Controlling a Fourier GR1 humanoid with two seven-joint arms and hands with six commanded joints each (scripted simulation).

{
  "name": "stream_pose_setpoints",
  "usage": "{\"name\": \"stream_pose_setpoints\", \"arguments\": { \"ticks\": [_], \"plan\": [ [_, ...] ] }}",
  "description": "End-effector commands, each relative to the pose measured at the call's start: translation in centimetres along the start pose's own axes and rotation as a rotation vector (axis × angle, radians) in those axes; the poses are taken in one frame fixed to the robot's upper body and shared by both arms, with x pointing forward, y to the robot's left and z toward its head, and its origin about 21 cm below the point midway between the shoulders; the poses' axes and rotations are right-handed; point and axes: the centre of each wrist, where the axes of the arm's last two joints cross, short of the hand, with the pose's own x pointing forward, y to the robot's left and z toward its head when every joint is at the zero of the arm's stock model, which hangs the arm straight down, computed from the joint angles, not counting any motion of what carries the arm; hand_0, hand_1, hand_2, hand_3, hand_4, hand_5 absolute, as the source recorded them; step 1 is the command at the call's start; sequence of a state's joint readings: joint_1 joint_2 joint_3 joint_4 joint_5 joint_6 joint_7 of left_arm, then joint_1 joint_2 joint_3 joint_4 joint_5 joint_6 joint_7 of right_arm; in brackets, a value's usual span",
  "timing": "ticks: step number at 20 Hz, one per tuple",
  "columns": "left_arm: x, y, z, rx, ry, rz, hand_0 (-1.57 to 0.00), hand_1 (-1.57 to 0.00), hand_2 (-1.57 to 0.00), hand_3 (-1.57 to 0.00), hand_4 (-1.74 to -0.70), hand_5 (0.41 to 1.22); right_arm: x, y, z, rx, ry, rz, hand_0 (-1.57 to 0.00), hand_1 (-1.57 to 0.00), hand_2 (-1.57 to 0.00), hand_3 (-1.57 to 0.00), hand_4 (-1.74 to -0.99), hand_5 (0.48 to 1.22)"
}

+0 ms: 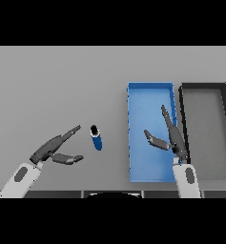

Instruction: Pick up the blue pipe and place it into the blue bin.

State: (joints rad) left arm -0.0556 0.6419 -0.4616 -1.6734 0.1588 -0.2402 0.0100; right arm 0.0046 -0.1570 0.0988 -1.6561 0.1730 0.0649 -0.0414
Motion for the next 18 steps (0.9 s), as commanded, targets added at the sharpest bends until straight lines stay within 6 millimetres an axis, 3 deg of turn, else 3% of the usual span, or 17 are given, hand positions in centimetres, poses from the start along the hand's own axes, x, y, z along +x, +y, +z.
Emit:
{"name": "stream_pose_setpoints", "arguments": {
  "ticks": [1,6,11,16,18],
  "plan": [
    [0.3,-0.1,-0.2,-0.015,-0.02,-0.006,0.0,0.0,0.0,0.0,-1.08,0.469,-0.2,0.2,0.0,0.0,0.018,0.006,0.0,0.0,0.0,0.0,-1.213,0.572],
    [0.5,-2.4,-2.7,-0.047,-0.08,0.014,0.0,0.0,0.0,0.0,-1.15,0.484,-0.2,0.6,0.1,0.004,0.014,-0.01,0.0,0.0,0.0,0.0,-1.21,0.564],
    [0.0,-3.8,-6.4,-0.025,-0.077,0.051,0.0,0.0,0.0,0.0,-1.13,0.487,-0.3,0.5,0.4,-0.008,0.019,-0.022,0.0,0.0,0.0,0.0,-1.205,0.554],
    [-1.1,-6.0,-7.9,-0.005,-0.091,0.084,0.0,0.0,0.0,0.0,-1.12,0.494,-0.4,0.2,0.6,-0.006,0.014,-0.027,0.0,0.0,0.0,0.0,-1.201,0.548],
    [-1.6,-5.9,-8.8,0.007,-0.099,0.078,0.0,0.0,-0.01,0.0,-1.1,0.506,-0.5,0.1,0.5,-0.005,0.013,-0.021,0.0,0.0,0.0,0.0,-1.198,0.547]
  ]
}}
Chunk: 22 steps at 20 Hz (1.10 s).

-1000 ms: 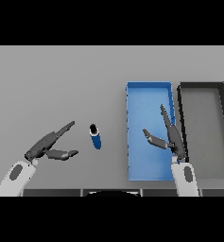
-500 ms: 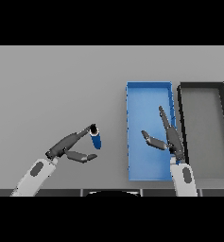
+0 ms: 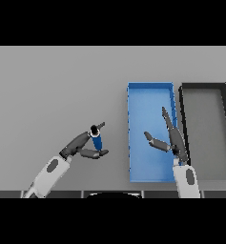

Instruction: Pick up the blue pipe and place it into the blue bin.

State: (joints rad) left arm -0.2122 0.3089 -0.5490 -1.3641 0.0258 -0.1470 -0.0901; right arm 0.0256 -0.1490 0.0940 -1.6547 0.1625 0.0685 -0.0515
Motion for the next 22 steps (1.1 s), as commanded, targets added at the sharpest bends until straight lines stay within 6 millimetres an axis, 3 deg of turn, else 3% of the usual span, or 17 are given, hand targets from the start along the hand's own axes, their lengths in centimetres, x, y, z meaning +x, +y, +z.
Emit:
{"name": "stream_pose_setpoints", "arguments": {
  "ticks": [1,4,6,7,9,11,13,17,22],
  "plan": [
    [-0.1,-0.6,-0.2,-0.006,-0.017,0.013,0.0,0.0,-0.02,0.0,-1.1,0.517,-0.1,0.3,0.1,-0.002,0.007,0.008,0.0,0.0,0.0,0.0,-1.195,0.548],
    [0.4,-0.6,-1.3,-0.011,-0.058,0.115,0.0,-0.04,-0.17,-0.11,-1.18,0.601,0.0,-0.4,-0.2,-0.012,0.013,0.021,0.0,0.0,0.0,0.0,-1.186,0.554],
    [0.4,-1.0,-1.7,-0.021,-0.073,0.168,-0.04,-0.25,-0.42,-0.35,-1.27,0.675,0.1,-0.2,-0.1,-0.007,-0.003,0.004,0.0,0.0,0.0,0.0,-1.196,0.56],
    [0.1,-1.3,-1.6,-0.019,-0.08,0.194,-0.18,-0.41,-0.58,-0.59,-1.3,0.784,-0.3,-0.1,0.2,-0.005,0.01,0.009,0.0,0.0,0.0,0.0,-1.192,0.56],
    [0.0,-2.1,-1.8,-0.008,-0.089,0.208,-0.65,-0.83,-0.94,-0.91,-1.45,0.941,0.0,-0.2,0.2,-0.005,0.006,0.009,0.0,0.0,0.0,0.0,-1.189,0.562],
    [0.5,-2.2,-2.1,-0.013,-0.099,0.2,-0.98,-1.1,-1.16,-1.11,-1.55,1.042,-0.2,-0.1,0.5,0.002,0.008,0.013,0.0,0.0,0.0,0.0,-1.182,0.562],
    [0.7,-3.0,-1.9,-0.03,-0.103,0.19,-1.19,-1.27,-1.31,-1.26,-1.62,1.106,-0.3,-0.2,0.4,-0.006,0.015,0.024,0.0,0.0,0.0,0.0,-1.178,0.561],
    [1.2,-3.6,-1.8,-0.026,-0.143,0.148,-1.42,-1.45,-1.46,-1.44,-1.52,1.174,-0.1,0.2,0.1,-0.002,0.015,0.017,0.0,0.0,0.0,0.0,-1.174,0.558],
    [3.2,-3.3,-2.7,0.003,-0.295,0.179,-1.52,-1.53,-1.54,-1.53,-1.48,1.206,-0.3,-0.3,0.1,-0.012,0.021,0.035,0.0,0.0,0.0,0.0,-1.154,0.55]
  ]
}}
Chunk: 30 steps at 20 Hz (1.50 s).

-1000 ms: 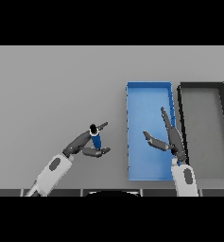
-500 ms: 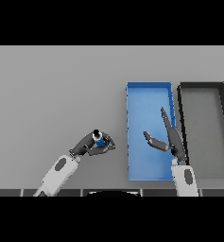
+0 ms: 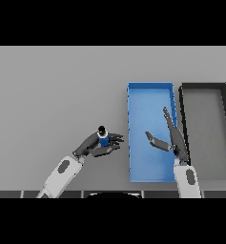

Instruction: Pick up the blue pipe and place it into the blue bin.

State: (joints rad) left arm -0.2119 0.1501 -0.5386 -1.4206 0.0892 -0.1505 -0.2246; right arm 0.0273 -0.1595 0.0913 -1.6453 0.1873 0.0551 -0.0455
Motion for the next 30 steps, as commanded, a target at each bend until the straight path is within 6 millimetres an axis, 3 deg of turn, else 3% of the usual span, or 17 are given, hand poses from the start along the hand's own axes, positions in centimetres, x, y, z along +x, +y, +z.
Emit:
{"name": "stream_pose_setpoints", "arguments": {
  "ticks": [1,9,16,19,22,26,30],
  "plan": [
    [0.6,-0.3,-0.3,0.001,-0.021,0.009,-1.53,-1.54,-1.54,-1.54,-1.48,1.209,0.1,0.2,-0.3,0.001,0.004,0.0,0.0,0.0,0.0,0.0,-1.151,0.55],
    [4.2,-0.3,-2.3,-0.055,-0.061,-0.031,-1.56,-1.57,-1.57,-1.57,-1.47,1.219,0.0,-0.1,0.2,0.013,-0.009,0.025,0.0,0.0,0.0,0.0,-1.124,0.569],
    [4.3,-0.4,-2.4,-0.074,-0.034,-0.033,-1.57,-1.57,-1.57,-1.57,-1.47,1.22,0.6,-0.4,0.5,-0.008,0.001,0.054,0.0,0.0,0.0,0.0,-1.123,0.578],
    [4.3,-0.2,-2.5,-0.082,-0.042,-0.034,-1.57,-1.57,-1.57,-1.57,-1.47,1.22,1.1,-0.4,0.8,-0.009,0.009,0.048,0.0,0.0,0.0,0.0,-1.185,0.578],
    [4.2,-0.5,-2.4,-0.089,-0.051,-0.041,-1.57,-1.57,-1.57,-1.57,-1.47,1.221,1.4,-0.7,0.6,-0.001,-0.033,-0.002,0.0,-0.02,-0.02,0.0,-1.178,0.569],
    [4.5,-0.4,-2.9,-0.086,-0.03,-0.052,-1.57,-1.57,-1.57,-1.57,-1.47,1.221,4.7,-2.8,0.3,0.09,-0.251,-0.114,0.0,-0.01,-0.02,0.0,-1.169,0.597],
    [4.4,-0.4,-2.2,-0.085,-0.048,-0.057,-1.57,-1.57,-1.57,-1.57,-1.47,1.221,9.4,-4.0,-0.6,0.288,-0.287,-0.075,0.0,0.0,-0.01,0.0,-1.177,0.567]
  ]
}}
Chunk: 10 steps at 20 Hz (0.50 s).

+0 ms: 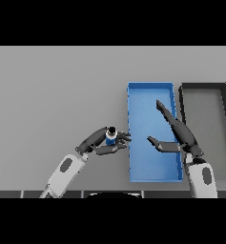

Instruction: Pick up the blue pipe and place it into the blue bin.

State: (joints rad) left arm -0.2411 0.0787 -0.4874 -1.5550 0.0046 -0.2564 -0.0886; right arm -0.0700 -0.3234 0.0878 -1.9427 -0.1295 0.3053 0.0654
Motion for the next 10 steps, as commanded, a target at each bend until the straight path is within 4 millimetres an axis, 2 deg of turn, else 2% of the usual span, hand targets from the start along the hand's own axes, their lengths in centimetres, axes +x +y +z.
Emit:
{"name": "stream_pose_setpoints", "arguments": {
  "ticks": [1,3,7,10],
  "plan": [
    [0.0,-0.1,0.0,-0.002,0.01,-0.003,-1.57,-1.57,-1.57,-1.57,-1.47,1.221,1.1,0.1,-0.6,0.057,-0.003,0.022,0.0,0.0,-0.01,0.0,-1.185,0.554],
    [0.1,0.1,0.0,0.001,0.006,-0.005,-1.57,-1.57,-1.57,-1.57,-1.47,1.221,3.1,0.5,-1.2,0.146,-0.028,0.065,0.0,0.0,0.0,0.0,-1.205,0.539],
    [0.0,0.0,0.1,-0.009,0.006,-0.017,-1.57,-1.57,-1.57,-1.57,-1.47,1.221,5.2,1.4,-2.7,0.281,-0.052,0.083,0.0,0.0,0.0,0.0,-1.256,0.523],
    [0.1,-0.3,-0.4,-0.009,0.018,-0.02,-1.57,-1.57,-1.57,-1.57,-1.47,1.221,6.1,2.6,-4.0,0.349,-0.04,0.068,0.0,0.0,0.0,0.0,-1.239,0.522]
  ]
}}
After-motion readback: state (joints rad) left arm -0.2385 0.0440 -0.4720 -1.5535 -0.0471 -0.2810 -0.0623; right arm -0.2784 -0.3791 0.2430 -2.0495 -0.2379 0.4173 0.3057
